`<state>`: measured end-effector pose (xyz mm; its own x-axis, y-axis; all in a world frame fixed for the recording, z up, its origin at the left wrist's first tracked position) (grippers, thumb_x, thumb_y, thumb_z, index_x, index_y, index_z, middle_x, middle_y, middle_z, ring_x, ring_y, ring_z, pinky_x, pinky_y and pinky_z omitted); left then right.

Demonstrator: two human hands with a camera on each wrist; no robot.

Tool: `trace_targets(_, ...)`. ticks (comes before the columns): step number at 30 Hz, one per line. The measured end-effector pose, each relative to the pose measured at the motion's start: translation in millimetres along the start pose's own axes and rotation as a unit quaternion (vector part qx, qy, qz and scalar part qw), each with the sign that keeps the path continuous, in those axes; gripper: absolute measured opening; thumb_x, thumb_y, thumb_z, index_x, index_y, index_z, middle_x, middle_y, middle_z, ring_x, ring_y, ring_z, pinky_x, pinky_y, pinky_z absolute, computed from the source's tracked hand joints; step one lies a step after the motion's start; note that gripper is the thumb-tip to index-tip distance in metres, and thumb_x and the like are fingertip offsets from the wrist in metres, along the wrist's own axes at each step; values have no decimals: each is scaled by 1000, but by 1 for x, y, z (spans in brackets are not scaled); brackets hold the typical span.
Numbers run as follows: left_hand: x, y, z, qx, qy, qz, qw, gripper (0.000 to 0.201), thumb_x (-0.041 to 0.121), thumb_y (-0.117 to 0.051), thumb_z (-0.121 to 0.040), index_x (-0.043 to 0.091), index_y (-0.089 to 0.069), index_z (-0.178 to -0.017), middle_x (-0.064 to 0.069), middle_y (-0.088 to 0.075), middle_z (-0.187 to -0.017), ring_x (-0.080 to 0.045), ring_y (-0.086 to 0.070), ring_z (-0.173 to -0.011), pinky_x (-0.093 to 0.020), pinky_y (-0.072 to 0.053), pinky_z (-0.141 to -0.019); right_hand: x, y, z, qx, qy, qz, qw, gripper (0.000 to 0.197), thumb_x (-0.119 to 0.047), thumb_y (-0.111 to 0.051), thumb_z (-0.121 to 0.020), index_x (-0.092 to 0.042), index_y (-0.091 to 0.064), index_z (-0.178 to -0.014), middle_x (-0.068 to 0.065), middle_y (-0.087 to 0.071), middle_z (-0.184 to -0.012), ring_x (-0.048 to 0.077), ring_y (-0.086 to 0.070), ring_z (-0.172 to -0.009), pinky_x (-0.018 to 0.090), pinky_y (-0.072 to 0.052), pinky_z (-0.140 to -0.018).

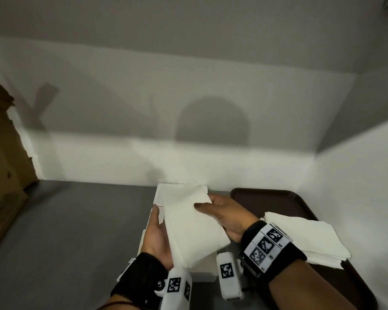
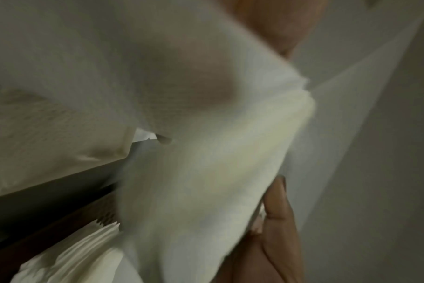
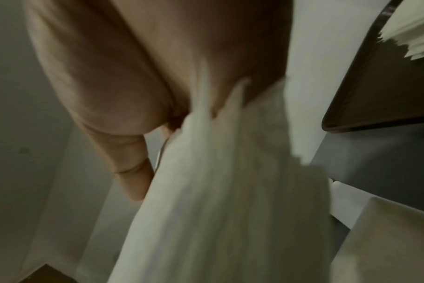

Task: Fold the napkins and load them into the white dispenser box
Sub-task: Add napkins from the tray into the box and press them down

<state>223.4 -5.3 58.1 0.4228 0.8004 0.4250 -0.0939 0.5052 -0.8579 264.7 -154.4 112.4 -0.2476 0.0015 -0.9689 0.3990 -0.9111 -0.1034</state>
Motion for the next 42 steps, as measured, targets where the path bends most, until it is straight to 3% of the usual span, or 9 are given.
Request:
trace_targets(10,8,-10,4,-10,-93,-120,988,44,33,-46,-96,5,-56,-129,-23,-63,-122,-38,-63,-108,-46,-55,-85,25,-6,-7,38,15,151,988,36,-36,-68,-81,-14,-65,-110,5,-73,-108,25,-69,-101,50,-51,-97)
trace_targets(14,10,-10,4,-2,-134,-140,981,38,19,-48,-96,5,-52,-131,-24,-61,-124,-41,-60,-112,-52,-52,-91,31,-6,-7,80,20,175,981,60,-56,-72,-68,-23,-54,-115,-1,-68,-112,17,-68,-99,46,-54,-93)
trace_targets(21,23,-1,5,29,-171,-132,976,42,23,-52,-94,7,-50,-132,-22,-61,-125,-38,-61,-112,-49,-54,-85,46,3,3,-32,-30,127,991,24,-18,-74,-83,-15,-68,-106,2,-73,-110,16,-67,-104,34,-50,-99)
trace_targets(24,35,6,9,53,-193,-165,966,38,23,-55,-94,9,-54,-129,-18,-64,-123,-35,-62,-112,-49,-51,-93,51,12,1,-30,-47,150,987,41,-23,-77,-73,-8,-66,-109,13,-71,-111,24,-68,-98,40,-54,-88)
trace_targets(27,51,23,11,152,-240,-262,922,18,17,-62,-89,13,-62,-106,-14,-68,-103,-28,-65,-88,-38,-53,-77,53,28,-2,7,-51,205,977,37,-18,-77,-76,-3,-65,-107,12,-71,-100,22,-68,-85,32,-55,-68)
trace_targets(29,57,37,12,192,-252,-335,887,12,11,-66,-86,15,-62,-96,-12,-68,-94,-25,-62,-79,-35,-49,-70,57,40,-5,65,-36,169,983,33,-13,-78,-76,-1,-66,-104,14,-73,-101,29,-70,-89,39,-57,-77)
trace_targets(35,56,63,18,236,-247,-493,800,25,3,-67,-84,16,-55,-102,-8,-69,-88,-27,-66,-79,-36,-54,-70,72,47,-6,177,-34,28,983,24,7,-69,-80,-8,-61,-97,17,-69,-96,28,-67,-79,36,-51,-69)
trace_targets(38,52,72,20,273,-223,-592,724,31,4,-68,-81,18,-52,-104,-4,-66,-83,-20,-62,-75,-24,-46,-63,81,47,-8,203,-23,126,971,26,4,-73,-77,-11,-60,-93,18,-68,-93,30,-66,-82,41,-53,-79)
trace_targets(42,44,79,23,302,-204,-655,662,31,-1,-69,-76,14,-48,-95,3,-56,-72,-22,-57,-72,-25,-40,-62,89,41,-6,216,-24,265,940,26,-11,-77,-76,-15,-60,-95,3,-63,-75,18,-62,-72,26,-48,-65)
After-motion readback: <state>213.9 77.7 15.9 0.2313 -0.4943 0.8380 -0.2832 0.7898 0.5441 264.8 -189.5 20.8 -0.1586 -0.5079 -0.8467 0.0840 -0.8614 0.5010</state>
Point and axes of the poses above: each hand's wrist, its own z-axis away from the middle knuckle, its own y-axis out of the back of the hand, x = y × z, the point moved 2 cm from there along -z, towards the middle knuckle
